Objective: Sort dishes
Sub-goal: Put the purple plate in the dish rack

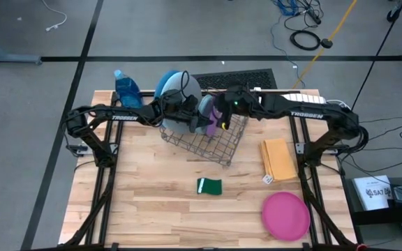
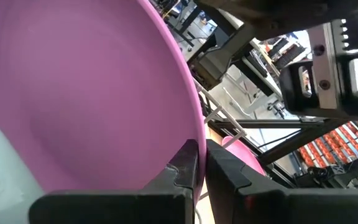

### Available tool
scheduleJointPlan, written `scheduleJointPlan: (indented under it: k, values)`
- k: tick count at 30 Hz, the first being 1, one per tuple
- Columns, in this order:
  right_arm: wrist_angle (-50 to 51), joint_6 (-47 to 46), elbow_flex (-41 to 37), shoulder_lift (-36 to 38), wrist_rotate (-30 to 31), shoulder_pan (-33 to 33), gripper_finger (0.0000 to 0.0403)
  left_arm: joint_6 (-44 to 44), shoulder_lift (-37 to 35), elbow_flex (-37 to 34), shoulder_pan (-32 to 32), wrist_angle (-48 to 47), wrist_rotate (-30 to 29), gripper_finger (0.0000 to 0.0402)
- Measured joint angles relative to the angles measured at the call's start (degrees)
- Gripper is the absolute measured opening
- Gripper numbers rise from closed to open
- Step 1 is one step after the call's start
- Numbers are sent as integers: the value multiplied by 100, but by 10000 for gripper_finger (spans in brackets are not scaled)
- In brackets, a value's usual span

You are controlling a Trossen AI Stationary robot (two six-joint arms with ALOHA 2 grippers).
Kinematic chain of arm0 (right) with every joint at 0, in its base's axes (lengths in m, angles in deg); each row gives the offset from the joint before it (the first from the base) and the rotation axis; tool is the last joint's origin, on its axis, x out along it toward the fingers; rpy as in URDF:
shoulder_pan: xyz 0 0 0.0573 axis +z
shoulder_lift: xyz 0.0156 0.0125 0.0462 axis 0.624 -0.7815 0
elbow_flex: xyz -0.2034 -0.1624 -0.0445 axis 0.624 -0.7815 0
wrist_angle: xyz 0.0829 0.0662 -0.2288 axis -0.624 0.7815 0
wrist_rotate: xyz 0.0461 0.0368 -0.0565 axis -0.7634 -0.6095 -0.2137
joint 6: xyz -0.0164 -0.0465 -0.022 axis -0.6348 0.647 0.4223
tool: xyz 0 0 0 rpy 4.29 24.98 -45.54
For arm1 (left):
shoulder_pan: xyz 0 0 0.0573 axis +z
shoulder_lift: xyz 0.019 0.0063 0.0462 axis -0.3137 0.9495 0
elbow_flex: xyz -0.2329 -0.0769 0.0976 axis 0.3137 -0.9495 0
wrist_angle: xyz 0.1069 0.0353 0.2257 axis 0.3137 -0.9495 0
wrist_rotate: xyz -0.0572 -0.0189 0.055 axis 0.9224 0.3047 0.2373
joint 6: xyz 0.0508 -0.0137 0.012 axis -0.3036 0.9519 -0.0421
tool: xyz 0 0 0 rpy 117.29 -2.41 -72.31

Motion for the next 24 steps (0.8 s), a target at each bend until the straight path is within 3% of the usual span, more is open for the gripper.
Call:
scheduleJointPlan:
  k: [7,13,24]
  values:
    - [107,-15,37,-276,-481,-292,1,-35,7,-7,3,17,-61,25]
    - [129,-53,34,-619,-411,-357,1,5,37,-31,13,-101,-156,25]
    - [317,-248,10,-567,-445,-388,0,60,-194,-31,9,-96,-75,26]
